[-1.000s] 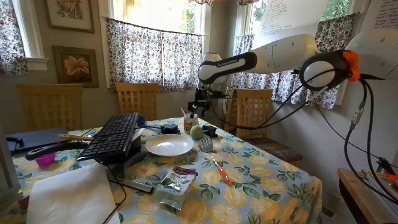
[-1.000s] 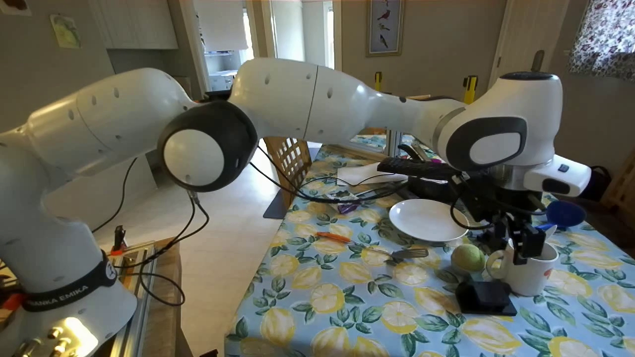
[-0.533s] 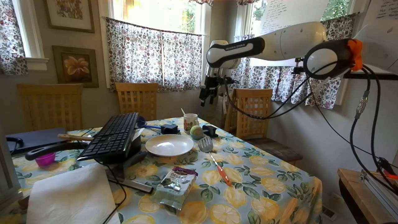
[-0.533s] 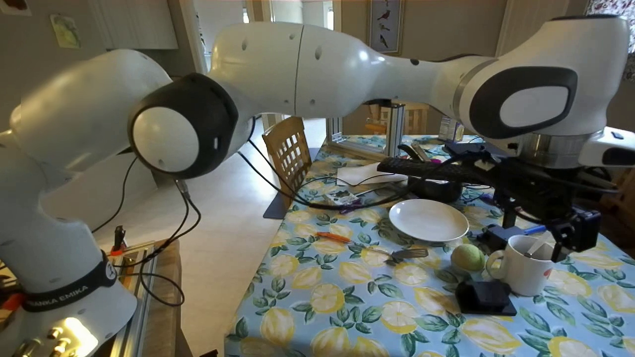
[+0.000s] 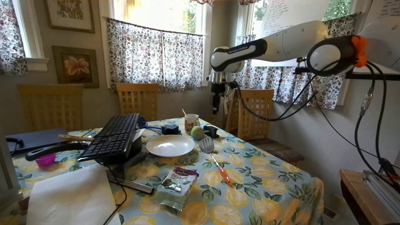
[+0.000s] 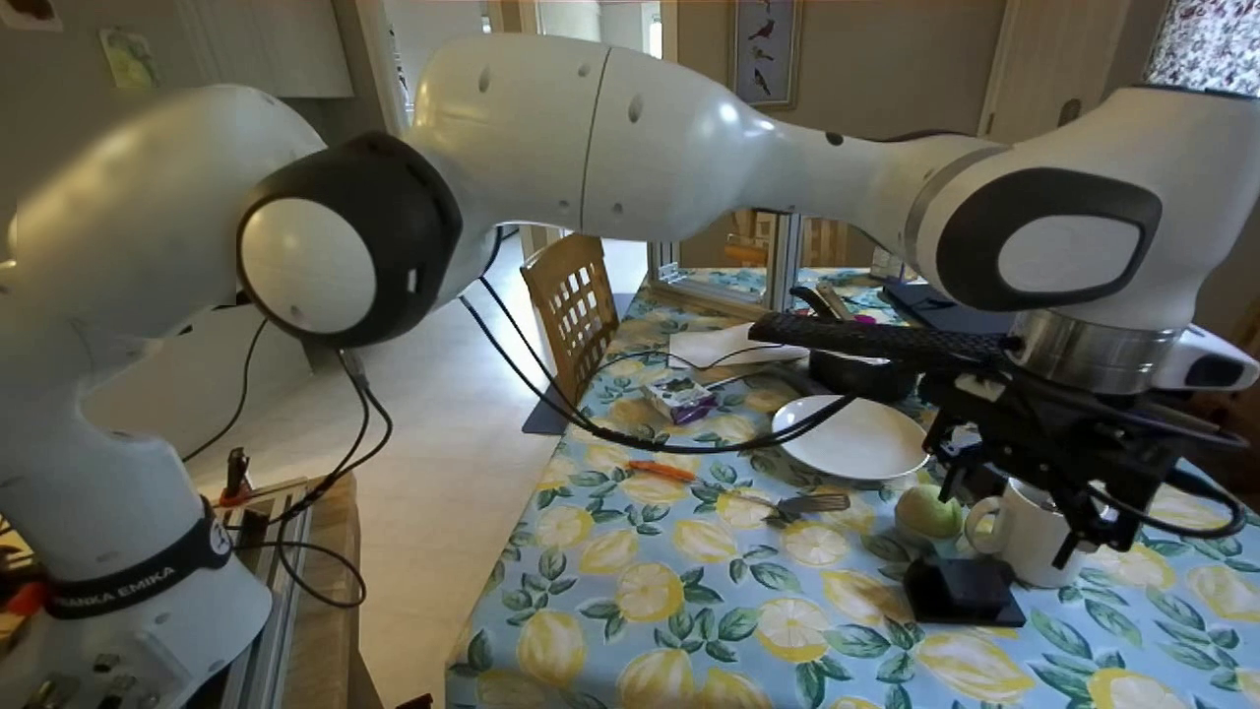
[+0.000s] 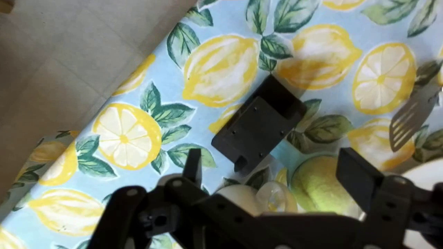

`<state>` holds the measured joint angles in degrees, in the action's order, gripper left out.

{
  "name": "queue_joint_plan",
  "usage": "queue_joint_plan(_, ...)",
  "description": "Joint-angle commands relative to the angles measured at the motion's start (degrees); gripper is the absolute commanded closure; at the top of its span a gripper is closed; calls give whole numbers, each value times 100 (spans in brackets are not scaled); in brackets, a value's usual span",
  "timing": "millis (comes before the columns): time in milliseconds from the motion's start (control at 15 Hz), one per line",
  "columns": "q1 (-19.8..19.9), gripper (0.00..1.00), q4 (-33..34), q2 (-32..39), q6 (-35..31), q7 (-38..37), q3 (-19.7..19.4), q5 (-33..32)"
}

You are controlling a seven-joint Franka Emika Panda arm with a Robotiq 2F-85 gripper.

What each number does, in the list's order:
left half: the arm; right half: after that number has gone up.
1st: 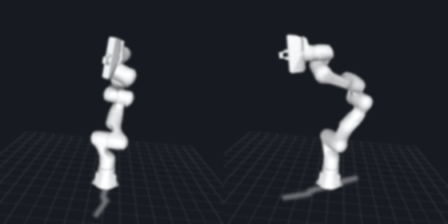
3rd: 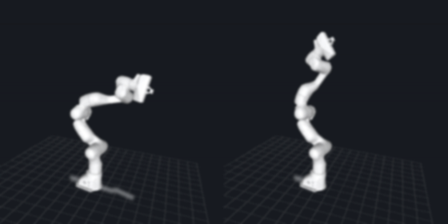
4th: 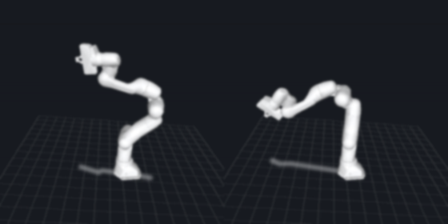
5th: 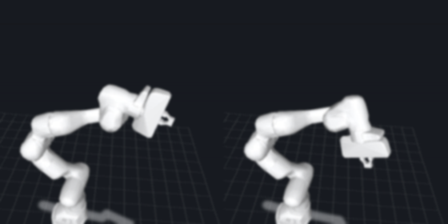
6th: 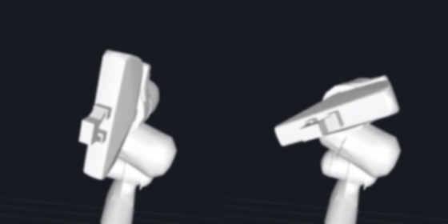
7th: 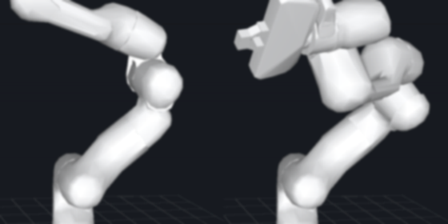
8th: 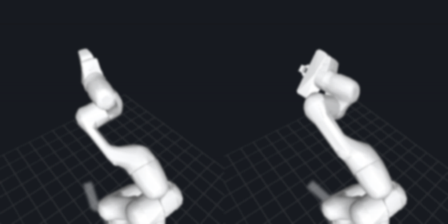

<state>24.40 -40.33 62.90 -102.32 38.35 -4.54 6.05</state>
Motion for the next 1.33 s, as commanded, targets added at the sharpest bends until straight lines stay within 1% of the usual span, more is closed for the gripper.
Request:
queue_joint_plan(0, 16, 0, -105, -20, 6, 243, -24, -25)
queue_joint_plan(200, 61, 0, -304, -95, 9, 538, -51, -49)
queue_joint_plan(267, 38, 0, -305, -99, 6, 1246, -4, -217)
queue_joint_plan(400, 14, 0, -492, -111, -219, 1805, -57, -350)
queue_joint_plan(600, 33, 0, -769, -99, -814, 2653, -58, -492)
queue_joint_plan(800, 28, 0, -1156, -76, -1734, 3423, 2, -503)
queue_joint_plan(1067, 75, 0, -1800, -163, -2732, 4588, 279, -371)
queue_joint_plan(1267, 183, 0, -2237, -299, -3246, 5527, 574, -316)
